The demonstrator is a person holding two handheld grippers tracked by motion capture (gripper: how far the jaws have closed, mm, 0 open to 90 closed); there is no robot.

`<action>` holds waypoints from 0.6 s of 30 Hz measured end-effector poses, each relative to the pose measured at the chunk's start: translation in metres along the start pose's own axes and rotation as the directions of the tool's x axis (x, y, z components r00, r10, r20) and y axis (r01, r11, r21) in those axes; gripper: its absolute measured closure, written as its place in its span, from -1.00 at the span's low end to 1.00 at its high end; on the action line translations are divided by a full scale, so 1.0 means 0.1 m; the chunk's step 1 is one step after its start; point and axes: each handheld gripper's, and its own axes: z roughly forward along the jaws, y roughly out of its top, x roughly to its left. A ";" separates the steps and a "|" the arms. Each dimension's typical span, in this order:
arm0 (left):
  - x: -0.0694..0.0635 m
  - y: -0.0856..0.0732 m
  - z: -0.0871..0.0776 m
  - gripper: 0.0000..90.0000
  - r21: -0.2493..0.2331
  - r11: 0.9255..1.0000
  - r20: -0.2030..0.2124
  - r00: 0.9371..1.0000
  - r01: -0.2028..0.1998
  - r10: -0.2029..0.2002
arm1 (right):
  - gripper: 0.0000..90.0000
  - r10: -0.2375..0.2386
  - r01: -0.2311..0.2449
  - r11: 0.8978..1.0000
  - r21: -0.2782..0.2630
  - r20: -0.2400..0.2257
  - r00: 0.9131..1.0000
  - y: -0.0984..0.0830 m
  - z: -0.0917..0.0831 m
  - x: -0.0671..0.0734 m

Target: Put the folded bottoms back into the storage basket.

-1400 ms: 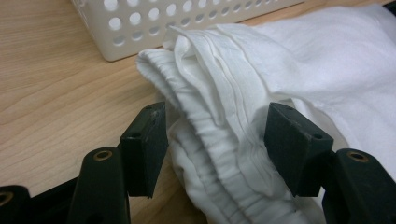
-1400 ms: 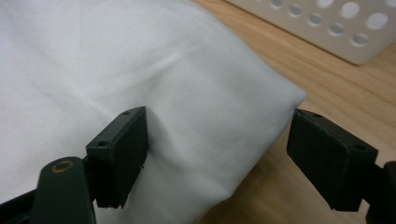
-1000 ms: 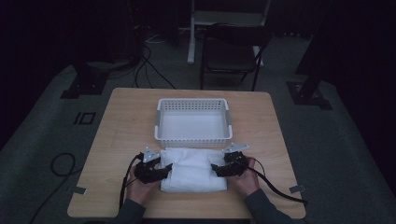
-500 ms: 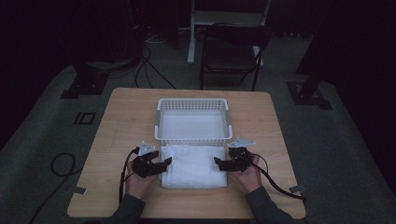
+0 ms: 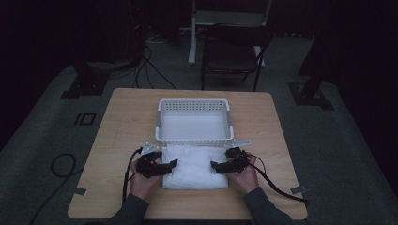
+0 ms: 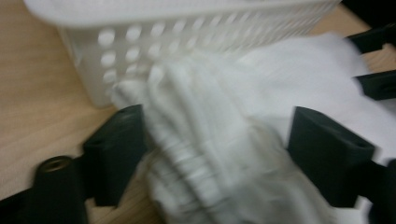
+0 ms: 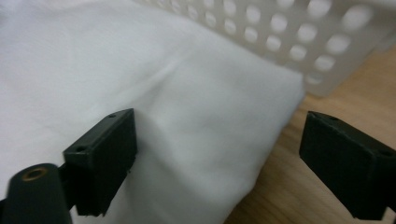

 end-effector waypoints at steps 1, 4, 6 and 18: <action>0.02 -0.02 0.03 -0.72 0.006 1.000 0.000 1.000 0.006 -0.006 | -0.77 0.012 -0.012 1.000 0.003 -0.012 1.000 -0.01 0.03 -0.02; 0.07 -0.06 0.11 -0.77 0.022 1.000 0.011 1.000 0.013 -0.014 | -0.78 0.035 -0.035 0.999 0.017 -0.034 0.999 -0.01 0.06 -0.05; 0.11 -0.07 0.16 -0.83 0.043 0.999 0.026 0.999 0.023 -0.024 | -0.78 0.039 -0.038 0.999 0.025 -0.046 0.998 -0.01 0.09 -0.06; 0.26 -0.05 0.31 -0.87 0.100 0.993 0.151 0.986 0.059 -0.073 | -0.65 0.100 -0.091 0.994 0.052 -0.212 0.972 -0.01 0.25 -0.25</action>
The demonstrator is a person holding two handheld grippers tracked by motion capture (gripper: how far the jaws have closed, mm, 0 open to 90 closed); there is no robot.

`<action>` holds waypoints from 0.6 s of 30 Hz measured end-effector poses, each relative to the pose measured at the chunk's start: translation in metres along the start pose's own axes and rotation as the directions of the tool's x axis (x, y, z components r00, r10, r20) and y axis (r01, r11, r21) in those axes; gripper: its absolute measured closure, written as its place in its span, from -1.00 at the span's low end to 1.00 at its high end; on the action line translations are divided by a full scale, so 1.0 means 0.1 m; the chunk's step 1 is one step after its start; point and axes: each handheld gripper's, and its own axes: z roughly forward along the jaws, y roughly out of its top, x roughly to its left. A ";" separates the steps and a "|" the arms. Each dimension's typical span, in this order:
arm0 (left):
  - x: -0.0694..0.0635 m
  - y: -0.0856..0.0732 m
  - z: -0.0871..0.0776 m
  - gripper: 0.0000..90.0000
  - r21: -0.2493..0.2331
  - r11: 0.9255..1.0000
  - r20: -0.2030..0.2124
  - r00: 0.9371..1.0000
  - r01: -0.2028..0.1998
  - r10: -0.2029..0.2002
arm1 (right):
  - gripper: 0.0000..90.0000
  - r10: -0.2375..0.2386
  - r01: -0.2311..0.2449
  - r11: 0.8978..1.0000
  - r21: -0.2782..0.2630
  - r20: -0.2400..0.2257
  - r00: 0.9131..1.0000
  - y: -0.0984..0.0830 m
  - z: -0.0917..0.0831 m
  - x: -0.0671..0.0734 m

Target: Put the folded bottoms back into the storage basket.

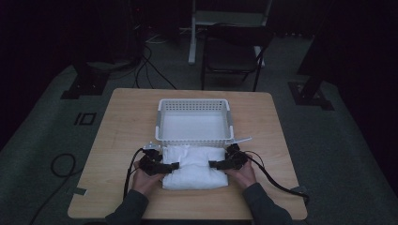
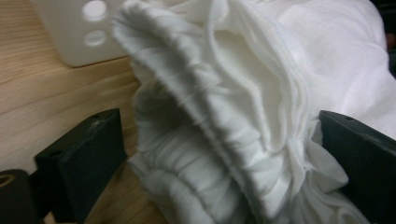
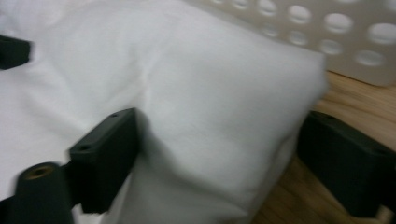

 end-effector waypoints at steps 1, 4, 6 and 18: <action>0.00 0.00 0.00 -0.75 0.006 1.000 0.031 0.999 0.004 -0.005 | -0.57 0.003 -0.003 1.000 -0.002 -0.019 1.000 0.00 0.00 -0.01; 0.00 0.02 0.01 -0.49 0.025 1.000 0.057 0.998 0.016 -0.017 | -0.28 0.042 -0.043 0.999 -0.006 -0.115 0.992 -0.01 0.01 -0.06; 0.01 0.01 0.02 -0.33 0.027 0.999 0.090 0.996 0.026 -0.029 | -0.18 0.061 -0.060 0.998 0.008 -0.128 0.990 0.00 0.01 -0.06; -0.19 0.01 -0.04 0.17 -0.010 0.999 0.023 0.998 -0.052 0.053 | 0.45 0.003 -0.005 0.998 -0.055 -0.036 0.999 -0.01 -0.08 0.16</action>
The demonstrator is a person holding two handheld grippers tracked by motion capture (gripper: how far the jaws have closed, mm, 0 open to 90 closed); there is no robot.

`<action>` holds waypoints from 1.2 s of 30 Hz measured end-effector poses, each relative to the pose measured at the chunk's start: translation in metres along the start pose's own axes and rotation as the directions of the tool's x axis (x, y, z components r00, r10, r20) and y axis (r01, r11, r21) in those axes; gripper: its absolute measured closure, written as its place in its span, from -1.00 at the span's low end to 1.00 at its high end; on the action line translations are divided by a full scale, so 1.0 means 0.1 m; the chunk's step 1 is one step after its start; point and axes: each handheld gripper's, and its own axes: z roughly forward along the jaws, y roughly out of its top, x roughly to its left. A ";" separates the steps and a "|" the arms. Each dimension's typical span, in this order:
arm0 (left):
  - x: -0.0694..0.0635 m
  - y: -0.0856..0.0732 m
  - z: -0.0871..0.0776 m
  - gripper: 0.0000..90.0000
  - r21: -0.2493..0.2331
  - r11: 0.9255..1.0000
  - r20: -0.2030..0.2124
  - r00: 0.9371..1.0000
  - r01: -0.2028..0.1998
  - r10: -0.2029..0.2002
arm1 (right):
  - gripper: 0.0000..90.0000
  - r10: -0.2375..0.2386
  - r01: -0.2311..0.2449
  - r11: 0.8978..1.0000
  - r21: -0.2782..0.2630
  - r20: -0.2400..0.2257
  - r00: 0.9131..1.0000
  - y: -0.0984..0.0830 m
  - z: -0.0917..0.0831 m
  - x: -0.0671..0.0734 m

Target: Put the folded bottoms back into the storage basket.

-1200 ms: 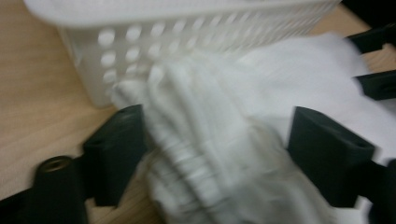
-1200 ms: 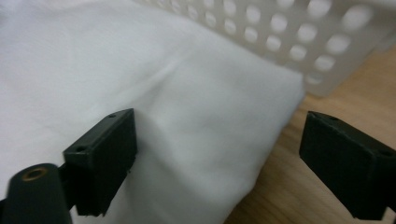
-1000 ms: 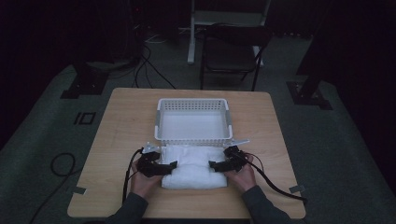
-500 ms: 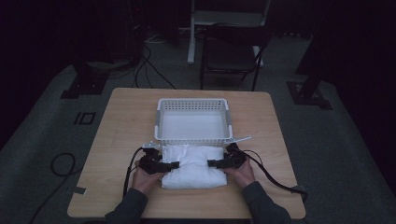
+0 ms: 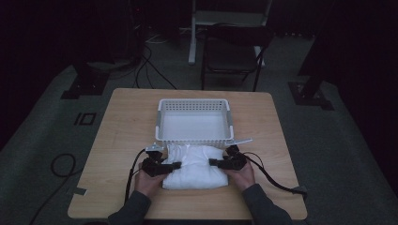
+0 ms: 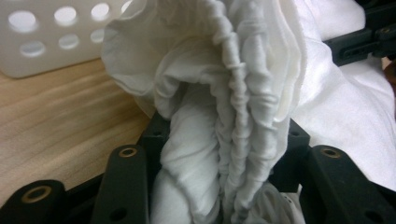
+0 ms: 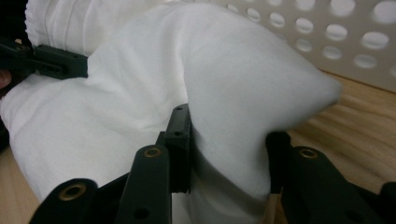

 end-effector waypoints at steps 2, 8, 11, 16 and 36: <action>-0.02 0.00 -0.02 0.20 -0.004 1.000 -0.005 1.000 -0.006 0.006 | 0.48 -0.005 0.005 1.000 -0.017 0.010 1.000 0.00 -0.03 0.03; -0.09 0.01 -0.08 0.23 -0.015 0.999 -0.028 0.999 -0.033 0.033 | 0.51 -0.079 0.082 0.996 -0.036 0.080 0.994 0.00 -0.10 0.18; -0.13 0.01 -0.09 0.23 -0.021 0.998 -0.045 0.998 -0.054 0.053 | 0.51 -0.082 0.085 0.996 -0.031 0.085 0.993 0.00 -0.12 0.20; -0.13 0.01 -0.11 0.23 -0.028 0.998 -0.041 0.998 -0.052 0.051 | 0.51 -0.084 0.087 0.996 -0.036 0.084 0.993 0.00 -0.13 0.20; -0.32 0.05 -0.31 0.27 -0.085 0.991 -0.094 0.991 -0.104 0.096 | 0.54 -0.094 0.099 0.993 -0.070 0.078 0.993 0.03 -0.29 0.30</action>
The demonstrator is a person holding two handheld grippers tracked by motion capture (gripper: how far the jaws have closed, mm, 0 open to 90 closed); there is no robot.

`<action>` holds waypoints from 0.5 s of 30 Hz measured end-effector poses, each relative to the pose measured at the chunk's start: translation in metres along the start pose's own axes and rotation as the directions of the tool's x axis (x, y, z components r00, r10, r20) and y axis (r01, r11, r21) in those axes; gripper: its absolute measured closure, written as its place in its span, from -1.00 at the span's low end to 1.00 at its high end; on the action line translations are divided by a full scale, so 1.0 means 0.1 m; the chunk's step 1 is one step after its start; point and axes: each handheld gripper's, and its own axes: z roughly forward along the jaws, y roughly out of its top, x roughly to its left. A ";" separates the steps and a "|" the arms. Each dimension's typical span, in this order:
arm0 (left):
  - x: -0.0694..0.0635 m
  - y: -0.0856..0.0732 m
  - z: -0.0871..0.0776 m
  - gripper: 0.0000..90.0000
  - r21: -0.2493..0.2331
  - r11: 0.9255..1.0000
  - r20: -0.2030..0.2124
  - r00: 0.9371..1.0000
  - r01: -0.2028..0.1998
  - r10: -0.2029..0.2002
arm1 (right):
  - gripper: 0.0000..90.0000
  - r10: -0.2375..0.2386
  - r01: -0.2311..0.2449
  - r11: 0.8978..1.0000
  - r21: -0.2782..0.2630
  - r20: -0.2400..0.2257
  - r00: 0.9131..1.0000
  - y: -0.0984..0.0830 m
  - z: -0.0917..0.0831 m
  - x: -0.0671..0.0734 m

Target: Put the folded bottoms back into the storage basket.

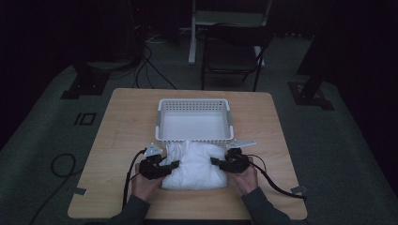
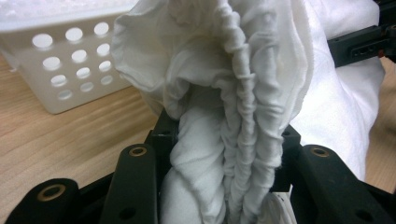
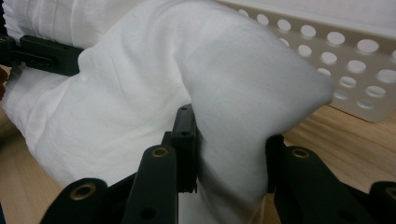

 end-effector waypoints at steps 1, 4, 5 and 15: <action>-0.01 0.00 -0.01 0.27 -0.005 1.000 0.000 1.000 0.001 -0.001 | 0.54 -0.002 0.002 1.000 -0.004 0.000 1.000 0.00 -0.01 0.01; -0.01 0.02 -0.04 0.27 -0.014 1.000 0.002 1.000 0.002 -0.002 | 0.54 -0.007 0.007 1.000 -0.013 0.000 1.000 0.01 -0.04 0.03; -0.01 0.02 -0.04 0.27 -0.016 1.000 0.002 1.000 0.001 -0.001 | 0.54 -0.005 0.005 1.000 -0.015 0.001 1.000 0.02 -0.05 0.03; -0.03 0.05 -0.05 0.27 -0.030 1.000 0.003 1.000 -0.003 0.003 | 0.54 -0.002 0.002 1.000 -0.029 0.006 1.000 0.04 -0.09 0.03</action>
